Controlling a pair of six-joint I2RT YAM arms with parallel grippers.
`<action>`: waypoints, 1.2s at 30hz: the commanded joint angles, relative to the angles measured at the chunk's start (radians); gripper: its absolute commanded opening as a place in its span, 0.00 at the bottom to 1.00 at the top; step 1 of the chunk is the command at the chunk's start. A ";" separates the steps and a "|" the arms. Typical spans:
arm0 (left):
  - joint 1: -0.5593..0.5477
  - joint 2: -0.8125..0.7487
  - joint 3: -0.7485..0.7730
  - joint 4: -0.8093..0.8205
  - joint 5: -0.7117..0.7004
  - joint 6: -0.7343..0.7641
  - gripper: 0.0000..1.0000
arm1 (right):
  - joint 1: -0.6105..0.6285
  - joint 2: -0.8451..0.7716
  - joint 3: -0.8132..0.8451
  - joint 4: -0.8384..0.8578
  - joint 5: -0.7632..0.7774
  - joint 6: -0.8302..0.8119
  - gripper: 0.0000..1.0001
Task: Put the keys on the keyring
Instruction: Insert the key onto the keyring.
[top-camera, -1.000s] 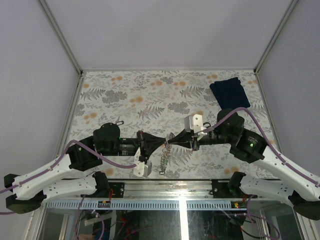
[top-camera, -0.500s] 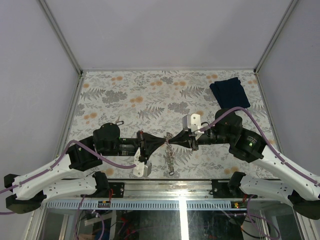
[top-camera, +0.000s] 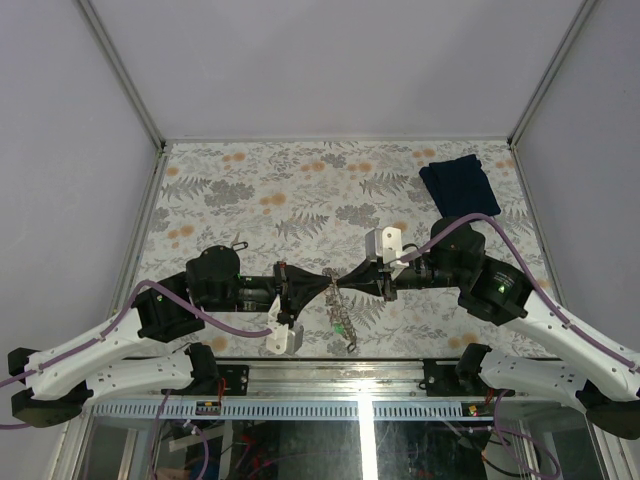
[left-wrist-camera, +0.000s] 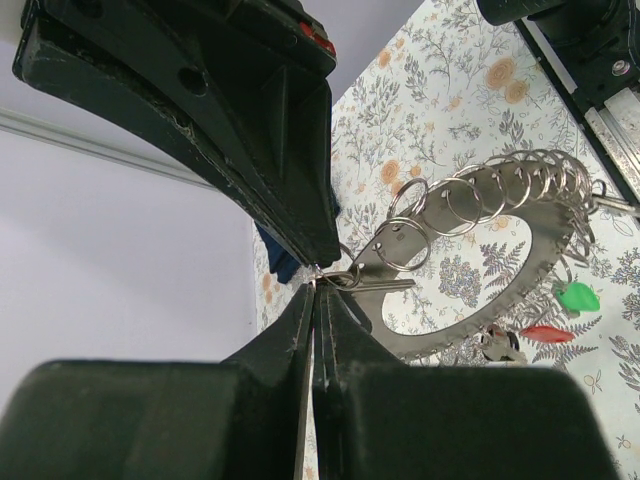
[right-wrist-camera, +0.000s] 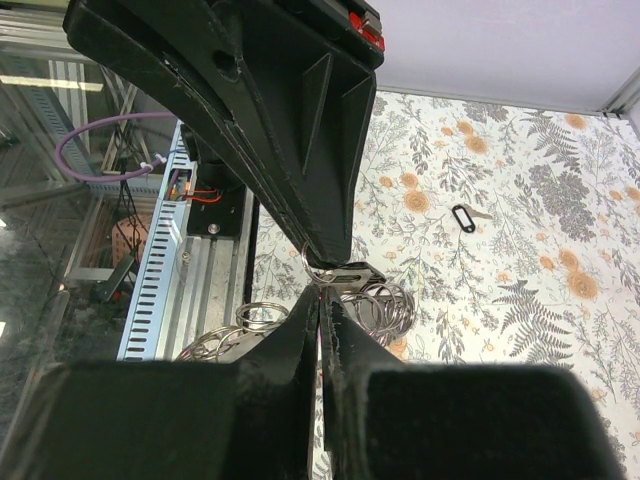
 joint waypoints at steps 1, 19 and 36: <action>-0.004 0.005 0.023 0.009 0.021 0.006 0.00 | -0.004 -0.040 0.039 0.141 -0.015 0.009 0.00; -0.004 0.015 0.034 -0.004 0.020 0.006 0.00 | -0.003 -0.048 0.039 0.140 0.033 0.005 0.00; -0.003 0.015 0.037 -0.001 0.013 0.014 0.00 | -0.004 -0.044 0.044 0.093 0.120 0.000 0.00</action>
